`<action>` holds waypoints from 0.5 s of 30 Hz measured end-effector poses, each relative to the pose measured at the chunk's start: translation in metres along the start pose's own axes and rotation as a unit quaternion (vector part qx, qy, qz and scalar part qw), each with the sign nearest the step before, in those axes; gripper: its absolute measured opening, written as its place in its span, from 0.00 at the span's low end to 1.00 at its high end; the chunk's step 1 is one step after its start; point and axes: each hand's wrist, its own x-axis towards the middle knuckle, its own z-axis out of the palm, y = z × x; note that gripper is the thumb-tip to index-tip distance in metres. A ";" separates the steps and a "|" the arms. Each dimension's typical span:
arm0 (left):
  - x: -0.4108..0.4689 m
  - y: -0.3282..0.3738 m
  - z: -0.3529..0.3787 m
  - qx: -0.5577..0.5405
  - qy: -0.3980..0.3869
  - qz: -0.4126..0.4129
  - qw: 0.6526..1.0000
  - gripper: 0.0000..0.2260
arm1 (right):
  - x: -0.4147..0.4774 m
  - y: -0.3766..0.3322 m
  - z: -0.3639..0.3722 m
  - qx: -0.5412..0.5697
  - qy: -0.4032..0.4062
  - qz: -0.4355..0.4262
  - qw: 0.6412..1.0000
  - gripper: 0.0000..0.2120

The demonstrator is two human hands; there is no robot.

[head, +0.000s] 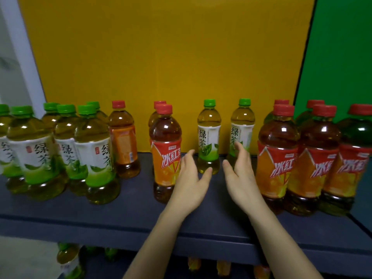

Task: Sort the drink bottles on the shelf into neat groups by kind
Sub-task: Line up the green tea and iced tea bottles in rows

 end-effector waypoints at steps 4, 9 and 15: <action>0.044 -0.002 0.011 0.014 0.009 -0.033 0.999 0.38 | 0.025 -0.001 0.018 0.078 0.069 0.077 0.992 0.30; 0.089 0.003 0.018 -0.067 0.027 -0.089 0.993 0.46 | 0.063 0.012 0.031 0.090 0.158 0.145 0.973 0.35; 0.109 0.008 0.036 -0.144 0.040 -0.107 0.983 0.42 | 0.095 0.039 0.036 0.085 0.233 0.218 0.944 0.43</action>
